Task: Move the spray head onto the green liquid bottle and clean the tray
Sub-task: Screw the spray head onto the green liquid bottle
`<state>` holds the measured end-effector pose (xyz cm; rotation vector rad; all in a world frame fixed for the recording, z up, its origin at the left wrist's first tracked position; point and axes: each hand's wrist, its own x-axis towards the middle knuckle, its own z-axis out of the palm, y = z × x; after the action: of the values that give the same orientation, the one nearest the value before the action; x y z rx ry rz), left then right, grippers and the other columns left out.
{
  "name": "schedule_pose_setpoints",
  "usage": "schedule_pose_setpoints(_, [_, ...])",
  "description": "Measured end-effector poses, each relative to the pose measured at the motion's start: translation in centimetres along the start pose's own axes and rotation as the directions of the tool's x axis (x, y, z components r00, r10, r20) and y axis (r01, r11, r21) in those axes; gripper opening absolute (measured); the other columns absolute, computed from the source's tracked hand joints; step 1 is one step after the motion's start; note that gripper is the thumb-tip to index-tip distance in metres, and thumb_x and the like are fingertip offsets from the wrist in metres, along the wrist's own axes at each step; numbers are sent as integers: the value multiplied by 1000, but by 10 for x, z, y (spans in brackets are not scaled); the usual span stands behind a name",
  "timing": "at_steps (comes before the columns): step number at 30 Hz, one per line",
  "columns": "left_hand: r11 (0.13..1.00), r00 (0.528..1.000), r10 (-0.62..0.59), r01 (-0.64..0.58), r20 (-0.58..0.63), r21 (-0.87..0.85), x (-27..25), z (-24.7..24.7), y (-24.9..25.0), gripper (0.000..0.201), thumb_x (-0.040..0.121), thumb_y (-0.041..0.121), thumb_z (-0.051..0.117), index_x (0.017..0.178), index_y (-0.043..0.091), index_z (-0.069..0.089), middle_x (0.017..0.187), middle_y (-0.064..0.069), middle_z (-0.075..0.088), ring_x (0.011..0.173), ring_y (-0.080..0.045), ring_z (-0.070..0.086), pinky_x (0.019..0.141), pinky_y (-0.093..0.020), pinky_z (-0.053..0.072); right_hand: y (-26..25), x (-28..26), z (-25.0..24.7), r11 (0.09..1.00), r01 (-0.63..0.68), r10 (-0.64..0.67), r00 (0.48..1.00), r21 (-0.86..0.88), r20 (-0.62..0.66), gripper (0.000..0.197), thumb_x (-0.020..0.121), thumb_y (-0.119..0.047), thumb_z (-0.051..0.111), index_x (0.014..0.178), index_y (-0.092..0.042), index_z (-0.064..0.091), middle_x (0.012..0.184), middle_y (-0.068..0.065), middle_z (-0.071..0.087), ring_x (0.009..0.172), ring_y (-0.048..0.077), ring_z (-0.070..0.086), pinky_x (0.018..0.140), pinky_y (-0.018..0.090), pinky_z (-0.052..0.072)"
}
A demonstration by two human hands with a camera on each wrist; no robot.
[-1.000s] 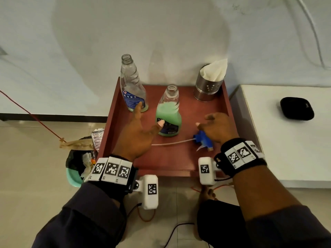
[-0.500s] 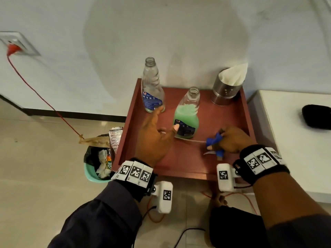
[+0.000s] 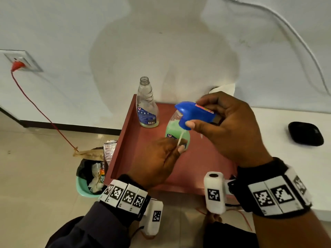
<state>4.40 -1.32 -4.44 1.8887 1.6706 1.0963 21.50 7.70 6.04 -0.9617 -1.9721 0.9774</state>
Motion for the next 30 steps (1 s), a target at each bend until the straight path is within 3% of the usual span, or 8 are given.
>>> schedule_pose_setpoints(2, [1000,1000,-23,23,-4,-2,2,-4,2,29,104,32,57,116,14,76,96,6,71,84,8,60,75,-4,41,0,-1,6,999,43,-44,999,18,32,39,76,-30,89,107,-21,68,96,-8,76,89,9,73,75,18,59])
schedule_pose_setpoints(7, [996,971,-87,78,-222,-52,7,-22,11,13,95,20,73,82,19,75,68,15,61,67,3,60,62,-5,41,9,0,-2,958,17,-24,1000,287,21,56,77,-45,77,125,-21,61,103,1,74,93,11,73,79,24,59])
schedule_pose_setpoints(12, [994,941,-85,56,-327,-96,30,-51,36,31,98,29,70,83,2,76,71,-13,70,66,-23,64,65,-38,52,20,3,-8,913,21,21,995,408,-100,55,76,-71,71,107,-25,68,95,24,70,81,25,67,77,29,57])
schedule_pose_setpoints(17, [980,870,-88,-11,-485,-197,70,-79,73,11,99,23,70,92,23,79,75,6,76,73,-7,70,73,-34,62,32,6,-13,953,-50,107,978,298,-181,49,75,-75,68,95,-31,72,87,4,75,82,28,72,80,36,62])
schedule_pose_setpoints(20, [986,849,-41,-53,-526,-161,87,-94,79,9,100,22,68,98,20,76,76,8,73,69,-2,70,73,-24,62,37,8,-8,941,-76,139,975,329,-172,39,77,-67,72,92,-32,72,87,8,75,81,31,71,79,38,61])
schedule_pose_setpoints(24, [998,824,18,-50,-566,-41,100,-97,86,16,101,25,66,101,14,77,76,6,72,70,-5,70,72,-22,59,32,8,-12,896,-90,162,978,436,-131,9,90,-29,73,93,-22,70,95,29,69,77,24,63,72,28,56])
schedule_pose_setpoints(27, [1000,837,-16,6,-548,-20,103,-89,78,17,100,27,67,100,14,79,74,7,72,68,-9,70,73,-32,62,33,8,-10,887,-112,179,978,447,-110,6,91,-24,73,92,-20,69,95,30,69,77,23,63,70,25,56])
schedule_pose_setpoints(30, [997,854,-82,64,-514,-53,101,-74,66,13,99,26,69,98,17,79,75,8,72,69,-10,70,74,-28,59,37,9,-6,882,-130,201,973,454,-111,6,91,-25,74,90,-22,70,95,32,69,77,25,62,72,33,56])
